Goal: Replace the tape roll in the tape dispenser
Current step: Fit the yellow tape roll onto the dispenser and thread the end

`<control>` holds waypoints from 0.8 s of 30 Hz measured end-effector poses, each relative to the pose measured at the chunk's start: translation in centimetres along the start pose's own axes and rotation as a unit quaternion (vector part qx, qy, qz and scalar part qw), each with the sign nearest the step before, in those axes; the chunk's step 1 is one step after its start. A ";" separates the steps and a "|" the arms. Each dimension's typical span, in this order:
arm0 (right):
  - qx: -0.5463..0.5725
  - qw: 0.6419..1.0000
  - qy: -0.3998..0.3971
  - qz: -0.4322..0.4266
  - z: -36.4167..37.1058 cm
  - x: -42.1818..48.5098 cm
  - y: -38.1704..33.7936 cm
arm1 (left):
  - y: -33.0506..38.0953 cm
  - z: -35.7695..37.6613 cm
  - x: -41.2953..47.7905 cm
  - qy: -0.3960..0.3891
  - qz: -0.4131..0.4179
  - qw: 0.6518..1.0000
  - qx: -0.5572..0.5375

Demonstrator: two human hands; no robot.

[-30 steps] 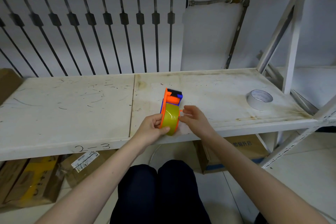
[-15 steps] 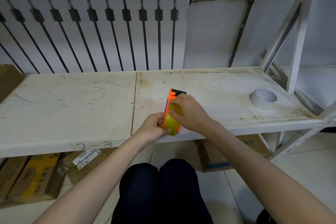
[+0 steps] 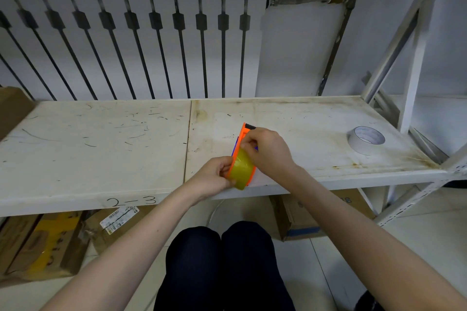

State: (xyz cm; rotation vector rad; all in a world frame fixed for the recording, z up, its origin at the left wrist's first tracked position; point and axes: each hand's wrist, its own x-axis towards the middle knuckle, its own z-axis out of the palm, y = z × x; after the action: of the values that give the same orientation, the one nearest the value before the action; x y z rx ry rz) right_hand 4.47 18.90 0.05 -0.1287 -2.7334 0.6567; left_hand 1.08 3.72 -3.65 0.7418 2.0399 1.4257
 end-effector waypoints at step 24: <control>0.220 0.975 0.036 0.004 -1.7 -2.5 -2.5 | 1.3 -1.8 0.3 0.075 -0.021 0.995 0.070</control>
State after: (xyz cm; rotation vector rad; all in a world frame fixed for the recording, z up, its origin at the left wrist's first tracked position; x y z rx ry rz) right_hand 7.32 17.03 1.87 -0.0564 -2.4500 1.2118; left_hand -0.21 3.11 -1.87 0.6626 2.2759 1.3612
